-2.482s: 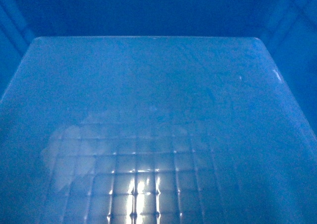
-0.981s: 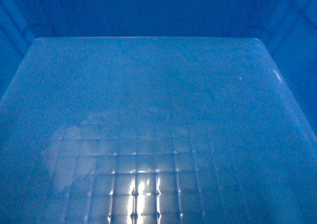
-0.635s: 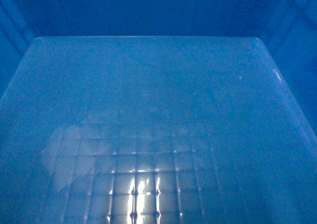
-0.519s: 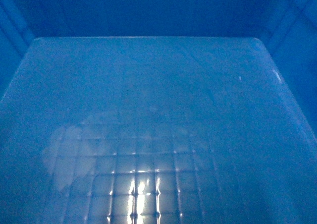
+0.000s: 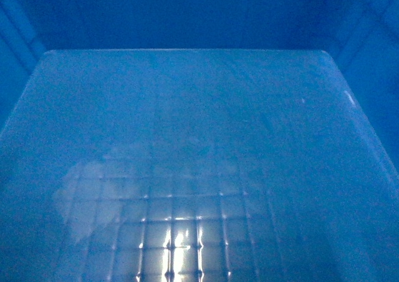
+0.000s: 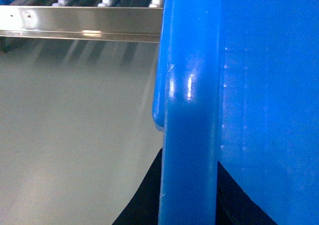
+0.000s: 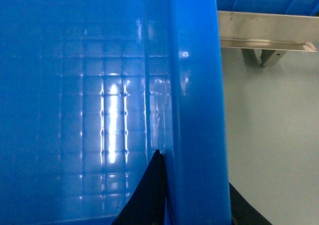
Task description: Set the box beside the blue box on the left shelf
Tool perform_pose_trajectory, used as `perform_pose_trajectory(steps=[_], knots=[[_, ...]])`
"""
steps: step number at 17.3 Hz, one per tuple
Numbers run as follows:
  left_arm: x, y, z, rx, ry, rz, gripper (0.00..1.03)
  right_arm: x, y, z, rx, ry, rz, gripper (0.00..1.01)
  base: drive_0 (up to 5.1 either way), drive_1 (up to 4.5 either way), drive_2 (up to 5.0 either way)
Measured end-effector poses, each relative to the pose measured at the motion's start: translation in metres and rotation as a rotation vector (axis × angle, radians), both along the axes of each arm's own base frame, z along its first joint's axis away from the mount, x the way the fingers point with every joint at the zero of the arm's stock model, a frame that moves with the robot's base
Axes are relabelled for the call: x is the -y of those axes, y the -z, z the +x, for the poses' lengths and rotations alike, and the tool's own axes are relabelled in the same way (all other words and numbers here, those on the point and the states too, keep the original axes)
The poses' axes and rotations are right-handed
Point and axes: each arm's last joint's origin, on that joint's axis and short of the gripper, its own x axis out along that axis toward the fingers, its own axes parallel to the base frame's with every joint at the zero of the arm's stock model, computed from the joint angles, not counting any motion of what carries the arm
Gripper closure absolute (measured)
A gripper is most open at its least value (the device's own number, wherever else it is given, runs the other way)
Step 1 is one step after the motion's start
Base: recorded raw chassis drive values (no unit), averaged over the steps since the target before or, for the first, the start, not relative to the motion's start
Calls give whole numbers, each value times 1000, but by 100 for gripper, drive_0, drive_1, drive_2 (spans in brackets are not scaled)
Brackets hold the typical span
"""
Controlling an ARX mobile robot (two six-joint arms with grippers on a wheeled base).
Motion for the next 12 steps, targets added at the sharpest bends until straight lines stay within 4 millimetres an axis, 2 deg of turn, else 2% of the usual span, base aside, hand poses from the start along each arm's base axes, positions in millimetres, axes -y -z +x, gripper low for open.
perform_pose_trajectory(steps=[12], knots=[[0,0,0,5,-2,-1,90,0,-1,0,6,1,3,88,0,0,0]])
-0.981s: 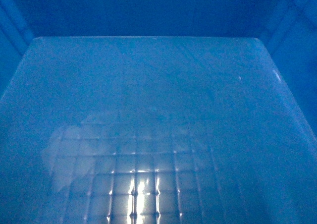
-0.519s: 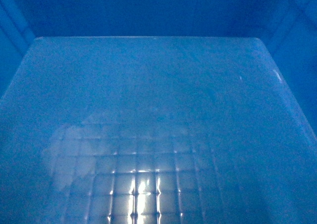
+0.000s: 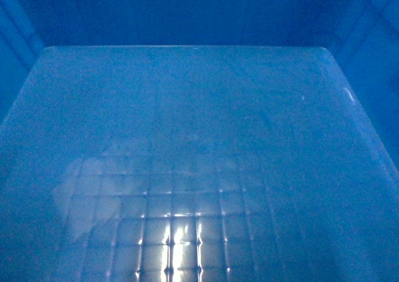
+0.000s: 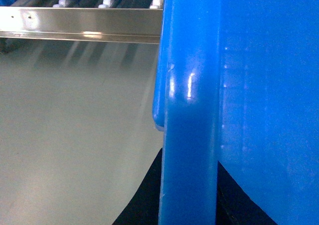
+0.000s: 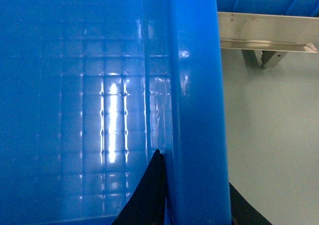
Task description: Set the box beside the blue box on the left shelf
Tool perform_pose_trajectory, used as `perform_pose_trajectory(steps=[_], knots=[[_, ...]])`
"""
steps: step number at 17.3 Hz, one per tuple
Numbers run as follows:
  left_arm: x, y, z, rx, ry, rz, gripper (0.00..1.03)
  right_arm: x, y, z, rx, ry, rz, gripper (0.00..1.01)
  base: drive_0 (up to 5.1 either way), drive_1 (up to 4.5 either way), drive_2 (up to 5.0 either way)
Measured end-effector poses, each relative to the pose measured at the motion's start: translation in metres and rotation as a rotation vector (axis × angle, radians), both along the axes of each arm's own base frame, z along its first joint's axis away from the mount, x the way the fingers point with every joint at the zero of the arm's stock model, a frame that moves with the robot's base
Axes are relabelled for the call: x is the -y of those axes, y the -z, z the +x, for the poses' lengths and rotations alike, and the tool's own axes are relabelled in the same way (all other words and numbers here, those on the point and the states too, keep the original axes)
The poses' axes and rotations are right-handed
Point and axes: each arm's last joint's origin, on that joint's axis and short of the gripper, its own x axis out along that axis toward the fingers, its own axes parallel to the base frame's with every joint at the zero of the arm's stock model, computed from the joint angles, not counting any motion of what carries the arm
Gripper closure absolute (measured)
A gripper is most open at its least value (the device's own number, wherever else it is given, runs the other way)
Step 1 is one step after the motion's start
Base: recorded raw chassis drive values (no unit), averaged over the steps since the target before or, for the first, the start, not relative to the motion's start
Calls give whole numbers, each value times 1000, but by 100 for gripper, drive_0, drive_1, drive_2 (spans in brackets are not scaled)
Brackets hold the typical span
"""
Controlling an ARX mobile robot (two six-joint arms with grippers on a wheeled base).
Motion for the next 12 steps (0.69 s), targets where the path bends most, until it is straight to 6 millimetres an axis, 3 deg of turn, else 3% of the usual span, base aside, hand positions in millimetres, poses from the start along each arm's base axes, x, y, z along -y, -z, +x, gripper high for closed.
perform_pose_trajectory(steps=[7,12], knots=[[0,0,0,3,-1,-1,90,0,0,0,3,0,1,88,0,0,0],[0,0,0,2,-1,0,90,0,0,0,2,0,1,88,4,405,-398]])
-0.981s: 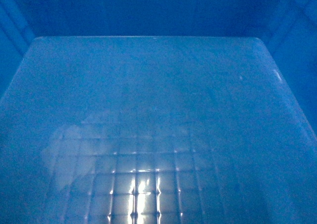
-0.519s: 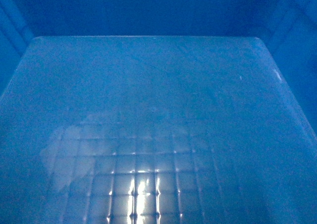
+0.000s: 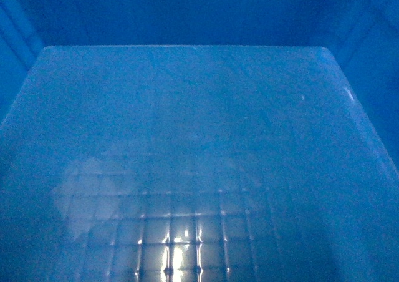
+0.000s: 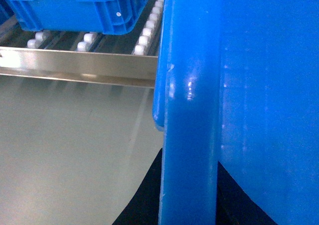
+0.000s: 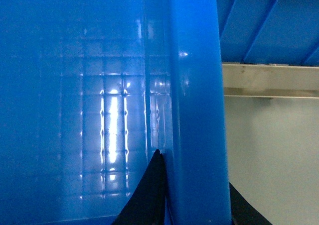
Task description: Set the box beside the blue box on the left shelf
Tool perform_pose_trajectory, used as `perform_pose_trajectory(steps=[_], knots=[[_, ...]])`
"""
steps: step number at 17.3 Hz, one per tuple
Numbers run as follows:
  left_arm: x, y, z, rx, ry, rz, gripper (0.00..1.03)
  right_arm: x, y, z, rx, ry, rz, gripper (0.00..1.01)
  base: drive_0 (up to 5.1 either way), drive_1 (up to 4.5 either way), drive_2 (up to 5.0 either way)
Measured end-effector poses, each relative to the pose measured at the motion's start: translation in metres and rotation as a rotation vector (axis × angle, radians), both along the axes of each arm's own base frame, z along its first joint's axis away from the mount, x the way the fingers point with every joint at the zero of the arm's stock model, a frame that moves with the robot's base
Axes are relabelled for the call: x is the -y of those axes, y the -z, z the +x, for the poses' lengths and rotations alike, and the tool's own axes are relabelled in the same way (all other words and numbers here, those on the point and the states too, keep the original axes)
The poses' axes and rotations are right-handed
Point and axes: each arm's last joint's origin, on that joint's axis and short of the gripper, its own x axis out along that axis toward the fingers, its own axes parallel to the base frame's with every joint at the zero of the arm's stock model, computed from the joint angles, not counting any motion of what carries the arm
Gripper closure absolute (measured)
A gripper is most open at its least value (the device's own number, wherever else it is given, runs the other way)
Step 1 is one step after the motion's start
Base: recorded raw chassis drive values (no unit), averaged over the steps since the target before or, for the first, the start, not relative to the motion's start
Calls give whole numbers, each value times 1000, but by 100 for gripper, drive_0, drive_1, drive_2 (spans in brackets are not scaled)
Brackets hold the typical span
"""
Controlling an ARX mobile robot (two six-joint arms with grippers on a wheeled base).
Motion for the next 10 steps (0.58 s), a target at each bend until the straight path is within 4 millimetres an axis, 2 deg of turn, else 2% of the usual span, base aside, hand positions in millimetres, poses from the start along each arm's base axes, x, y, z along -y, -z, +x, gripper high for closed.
perform_pose_trajectory(steps=[10], knots=[[0,0,0,0,0,0,90,0,0,0,0,0,0,88,4,405,-398]])
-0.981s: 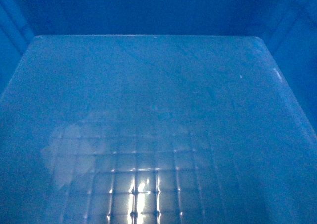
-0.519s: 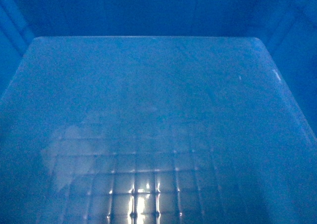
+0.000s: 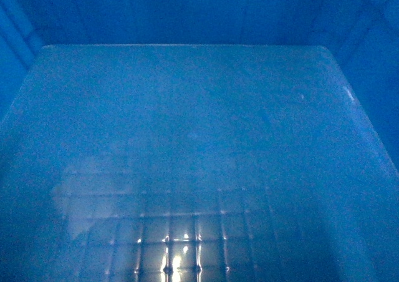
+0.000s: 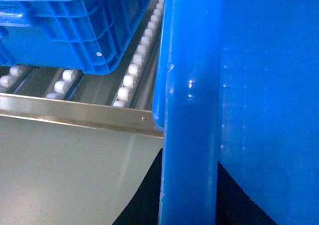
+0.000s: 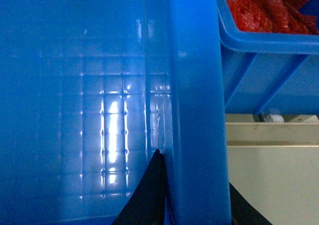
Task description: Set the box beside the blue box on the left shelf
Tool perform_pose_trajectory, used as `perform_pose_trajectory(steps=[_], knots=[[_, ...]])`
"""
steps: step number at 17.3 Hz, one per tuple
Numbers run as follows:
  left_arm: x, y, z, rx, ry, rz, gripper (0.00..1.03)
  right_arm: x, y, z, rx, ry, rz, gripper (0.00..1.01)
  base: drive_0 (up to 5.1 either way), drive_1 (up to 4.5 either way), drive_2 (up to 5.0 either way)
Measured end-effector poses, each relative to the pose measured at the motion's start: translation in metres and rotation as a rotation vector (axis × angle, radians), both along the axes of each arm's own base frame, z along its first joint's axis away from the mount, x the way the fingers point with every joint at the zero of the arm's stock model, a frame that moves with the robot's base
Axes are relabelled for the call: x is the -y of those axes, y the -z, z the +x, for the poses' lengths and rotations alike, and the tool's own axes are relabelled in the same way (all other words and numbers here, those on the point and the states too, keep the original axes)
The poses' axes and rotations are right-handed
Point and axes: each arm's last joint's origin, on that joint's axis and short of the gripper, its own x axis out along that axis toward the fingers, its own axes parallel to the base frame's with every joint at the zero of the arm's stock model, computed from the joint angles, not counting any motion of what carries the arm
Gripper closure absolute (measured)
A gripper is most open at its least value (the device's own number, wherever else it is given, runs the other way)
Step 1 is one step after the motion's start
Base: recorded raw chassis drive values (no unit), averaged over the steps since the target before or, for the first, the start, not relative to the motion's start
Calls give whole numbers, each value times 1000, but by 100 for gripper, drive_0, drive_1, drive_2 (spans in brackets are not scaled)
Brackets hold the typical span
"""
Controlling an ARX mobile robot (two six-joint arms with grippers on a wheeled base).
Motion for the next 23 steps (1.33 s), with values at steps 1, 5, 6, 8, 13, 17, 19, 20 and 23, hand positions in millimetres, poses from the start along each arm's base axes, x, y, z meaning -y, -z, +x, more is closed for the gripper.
perform_pose_trajectory(steps=[1,5,6,8,13,17,19,20,23], knots=[[0,0,0,0,0,0,90,0,0,0,-1,0,-1,88,4,405,-398],[0,0,0,-1,0,0,90,0,0,0,-2,0,-2,88,4,405,-398],[0,0,0,0,0,0,90,0,0,0,-2,0,-1,88,4,405,-398],[0,0,0,0,0,0,90,0,0,0,-1,0,-1,88,4,405,-398],[0,0,1,-2,1,0,90,0,0,0,-1,-1,-3,88,4,405,-398],[0,0,0,-2,1,0,90,0,0,0,-2,0,-4,88,0,0,0],[0,0,0,0,0,0,90,0,0,0,-1,-1,-3,88,0,0,0],[0,0,0,-1,0,0,90,0,0,0,-2,0,-4,88,0,0,0],[0,0,0,0,0,0,90,0,0,0,-2,-1,-4,88,0,0,0]])
